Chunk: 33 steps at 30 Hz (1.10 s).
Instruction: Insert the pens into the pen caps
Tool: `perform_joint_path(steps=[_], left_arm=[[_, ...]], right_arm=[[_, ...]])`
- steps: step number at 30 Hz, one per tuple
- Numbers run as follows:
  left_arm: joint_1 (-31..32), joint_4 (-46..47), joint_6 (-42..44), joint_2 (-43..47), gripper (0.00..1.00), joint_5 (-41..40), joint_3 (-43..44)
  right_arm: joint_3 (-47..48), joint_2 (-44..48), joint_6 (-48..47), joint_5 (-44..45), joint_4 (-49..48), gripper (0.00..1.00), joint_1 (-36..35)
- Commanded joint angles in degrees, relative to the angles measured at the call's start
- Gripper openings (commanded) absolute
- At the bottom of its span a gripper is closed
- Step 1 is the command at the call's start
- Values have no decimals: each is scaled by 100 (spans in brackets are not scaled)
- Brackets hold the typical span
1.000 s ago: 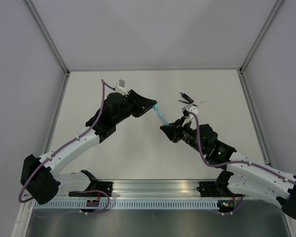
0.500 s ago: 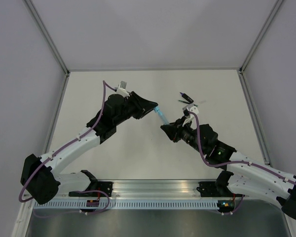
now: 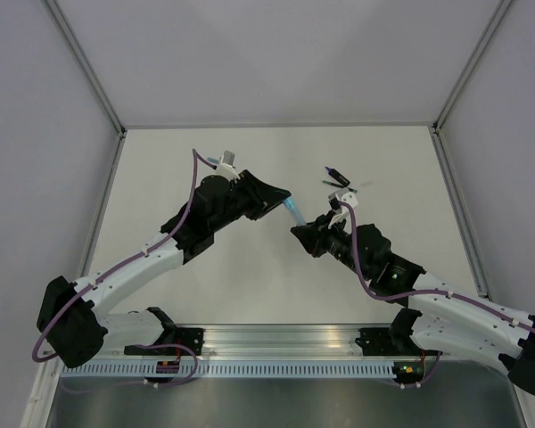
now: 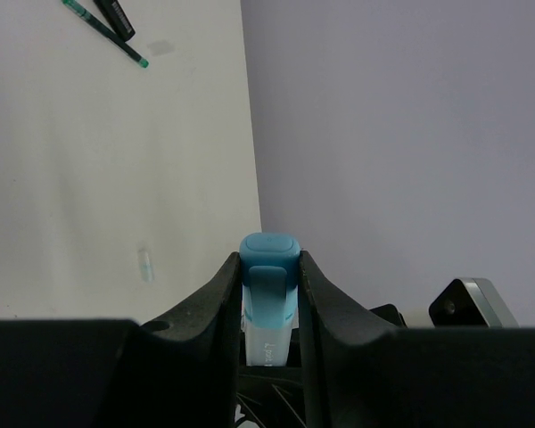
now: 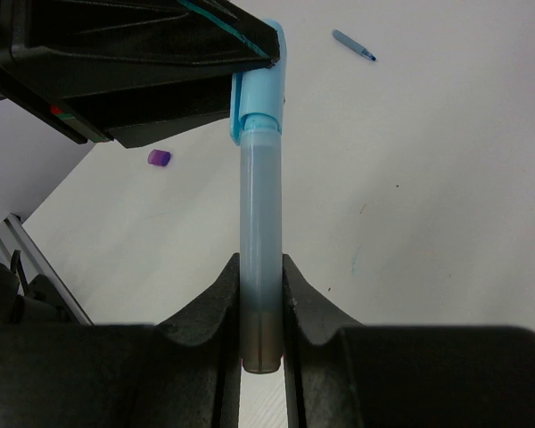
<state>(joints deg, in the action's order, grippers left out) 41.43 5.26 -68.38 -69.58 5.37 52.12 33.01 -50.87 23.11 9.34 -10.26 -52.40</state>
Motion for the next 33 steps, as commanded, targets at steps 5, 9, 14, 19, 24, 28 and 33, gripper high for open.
perform_joint_path(steps=[5,9,14,19,24,28,33], left_arm=[[391,-103,53,15,2,-237,-17],[489,-218,176,-73,2,-273,-44],[568,-165,325,-196,2,-89,-97],[655,2,422,-372,2,272,-79],[831,28,545,-346,2,141,-131],[981,98,536,-319,2,-44,-298],[981,361,597,-328,2,-53,-518]], right_arm=[[56,-63,-114,340,-257,0,-7],[47,-46,-175,463,-266,0,-7],[12,25,-246,577,-292,0,-7],[-41,42,-307,577,-397,0,-16],[-93,69,-386,630,-529,0,-7],[-50,-10,-588,902,-767,0,-7],[161,42,-826,999,-907,0,-7]])
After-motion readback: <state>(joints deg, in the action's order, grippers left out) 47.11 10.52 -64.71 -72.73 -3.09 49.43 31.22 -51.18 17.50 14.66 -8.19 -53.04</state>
